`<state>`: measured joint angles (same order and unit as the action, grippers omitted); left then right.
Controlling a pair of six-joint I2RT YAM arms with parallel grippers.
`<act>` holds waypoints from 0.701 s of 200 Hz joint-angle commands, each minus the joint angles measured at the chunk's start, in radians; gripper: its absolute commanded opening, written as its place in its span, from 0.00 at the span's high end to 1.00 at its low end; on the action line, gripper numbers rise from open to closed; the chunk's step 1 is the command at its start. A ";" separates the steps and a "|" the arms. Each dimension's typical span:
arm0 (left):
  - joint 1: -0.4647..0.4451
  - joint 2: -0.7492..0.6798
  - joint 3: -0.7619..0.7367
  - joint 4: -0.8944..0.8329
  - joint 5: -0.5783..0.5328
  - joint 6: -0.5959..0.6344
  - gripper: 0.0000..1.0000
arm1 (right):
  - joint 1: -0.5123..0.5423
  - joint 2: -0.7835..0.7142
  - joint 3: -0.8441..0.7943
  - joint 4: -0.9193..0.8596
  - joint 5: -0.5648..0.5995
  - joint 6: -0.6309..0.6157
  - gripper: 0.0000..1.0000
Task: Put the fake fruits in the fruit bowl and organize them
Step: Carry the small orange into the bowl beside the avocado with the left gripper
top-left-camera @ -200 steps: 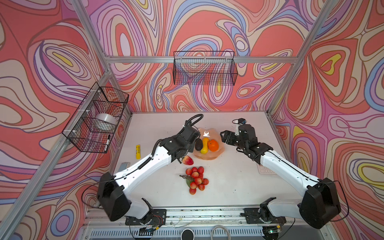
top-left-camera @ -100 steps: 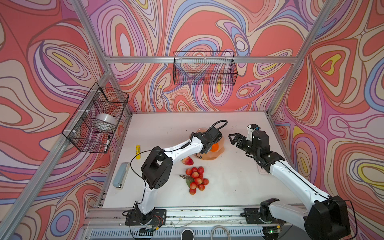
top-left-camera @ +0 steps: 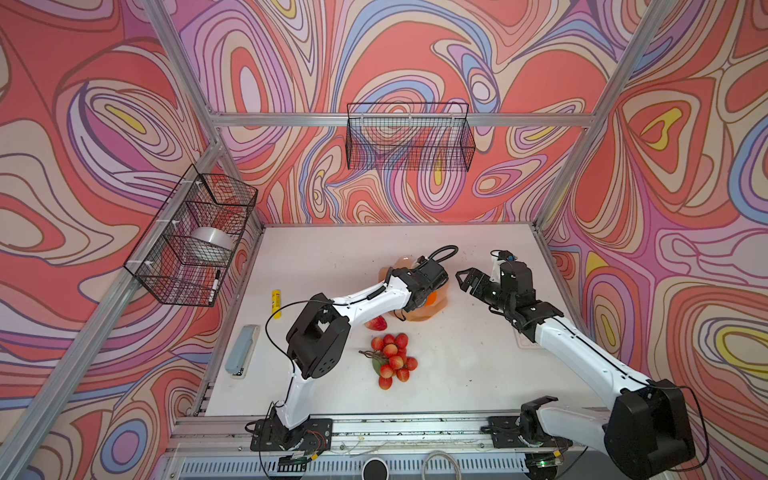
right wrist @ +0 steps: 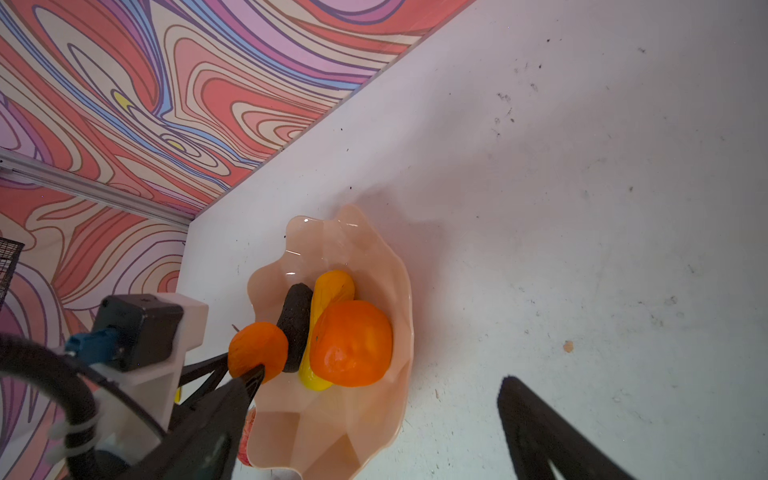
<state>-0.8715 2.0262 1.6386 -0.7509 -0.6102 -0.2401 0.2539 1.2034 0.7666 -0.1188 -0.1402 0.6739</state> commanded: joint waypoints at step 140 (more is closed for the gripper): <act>-0.063 -0.032 -0.068 -0.068 0.056 -0.132 0.74 | -0.008 0.025 0.016 -0.003 0.002 0.004 0.02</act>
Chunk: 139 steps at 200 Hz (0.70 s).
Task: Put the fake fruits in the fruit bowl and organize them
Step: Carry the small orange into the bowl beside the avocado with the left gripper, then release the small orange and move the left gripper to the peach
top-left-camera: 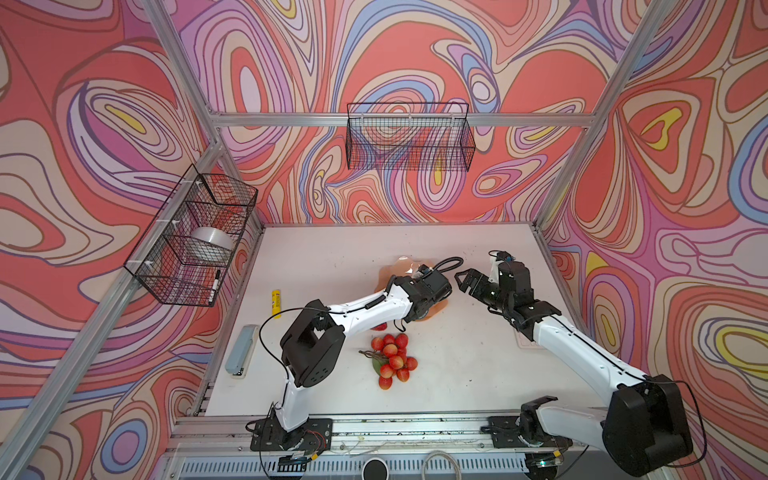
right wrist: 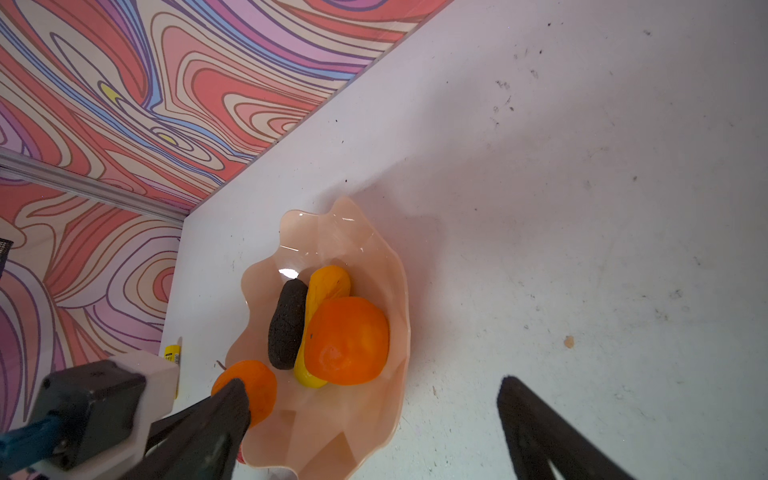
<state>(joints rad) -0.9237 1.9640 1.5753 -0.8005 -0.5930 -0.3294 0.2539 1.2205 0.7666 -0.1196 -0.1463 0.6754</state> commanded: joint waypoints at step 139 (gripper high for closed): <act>-0.030 0.038 0.016 -0.045 0.047 -0.067 0.42 | -0.010 0.021 0.017 0.000 0.013 -0.001 0.02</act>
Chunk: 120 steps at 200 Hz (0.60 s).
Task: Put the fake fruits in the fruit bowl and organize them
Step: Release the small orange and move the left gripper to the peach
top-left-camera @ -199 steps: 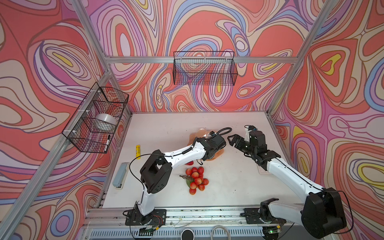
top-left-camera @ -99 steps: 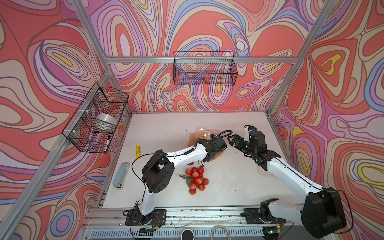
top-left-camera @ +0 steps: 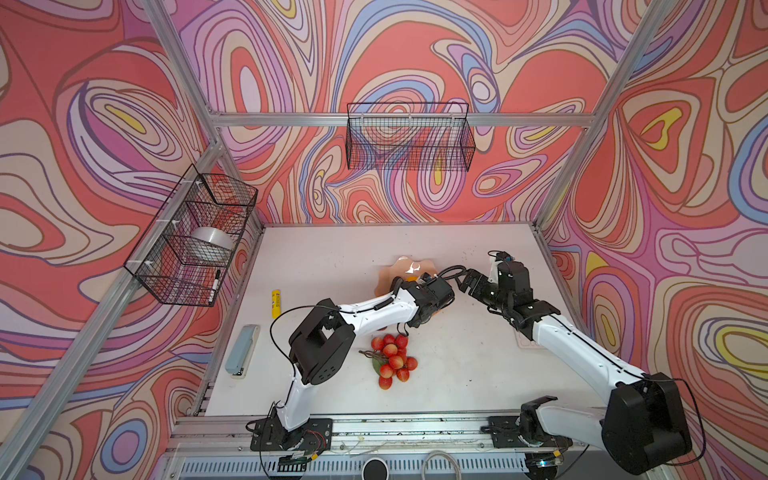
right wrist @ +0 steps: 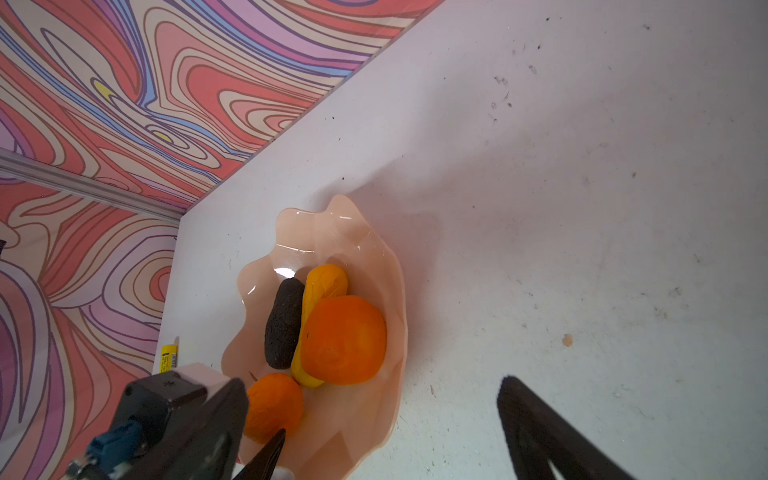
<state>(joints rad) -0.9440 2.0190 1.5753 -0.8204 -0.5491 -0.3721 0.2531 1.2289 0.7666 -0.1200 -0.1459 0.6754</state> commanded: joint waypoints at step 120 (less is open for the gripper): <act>0.145 -0.793 -0.500 0.216 0.042 -0.362 0.32 | -0.011 0.073 0.056 0.003 0.013 -0.024 0.02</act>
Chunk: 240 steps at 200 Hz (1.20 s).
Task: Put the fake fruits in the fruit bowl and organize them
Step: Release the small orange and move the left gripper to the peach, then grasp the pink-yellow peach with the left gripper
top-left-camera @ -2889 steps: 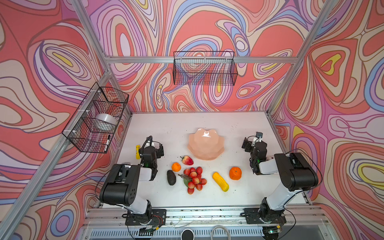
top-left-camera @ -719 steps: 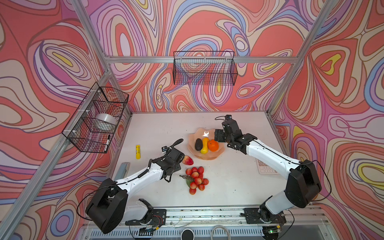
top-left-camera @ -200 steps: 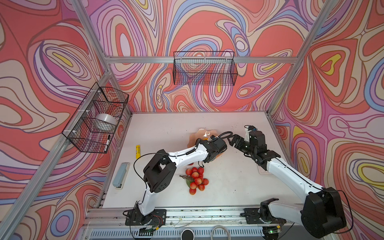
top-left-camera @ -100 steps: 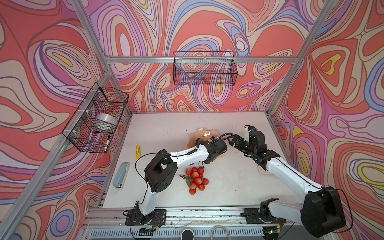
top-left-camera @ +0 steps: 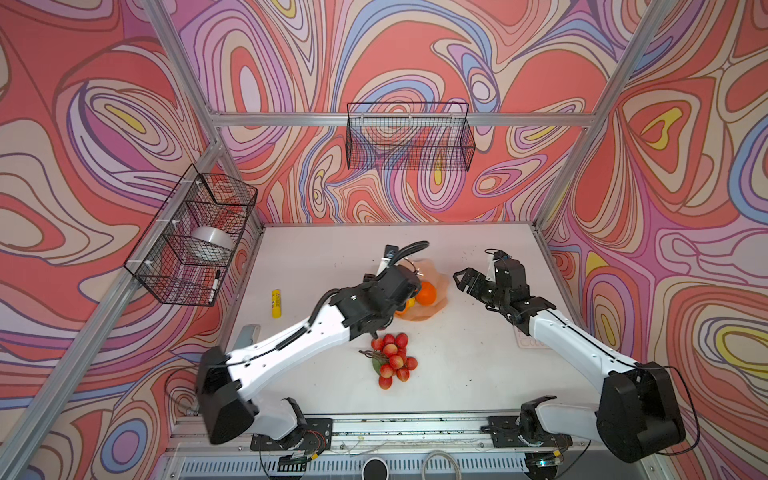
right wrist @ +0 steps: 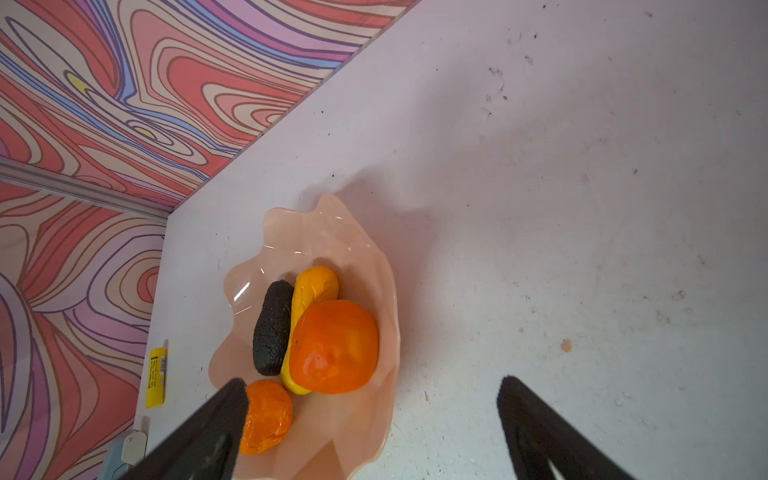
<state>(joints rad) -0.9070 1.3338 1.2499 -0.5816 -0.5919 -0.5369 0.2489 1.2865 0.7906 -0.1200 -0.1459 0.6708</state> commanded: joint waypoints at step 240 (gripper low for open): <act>0.293 0.269 -0.352 0.310 0.508 -0.417 0.16 | -0.011 0.003 0.041 -0.023 0.015 -0.074 0.02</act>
<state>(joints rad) -0.6212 1.5639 0.8757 -0.2989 -0.0643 -0.9249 0.2428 1.2789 0.8257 -0.1436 -0.1387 0.6117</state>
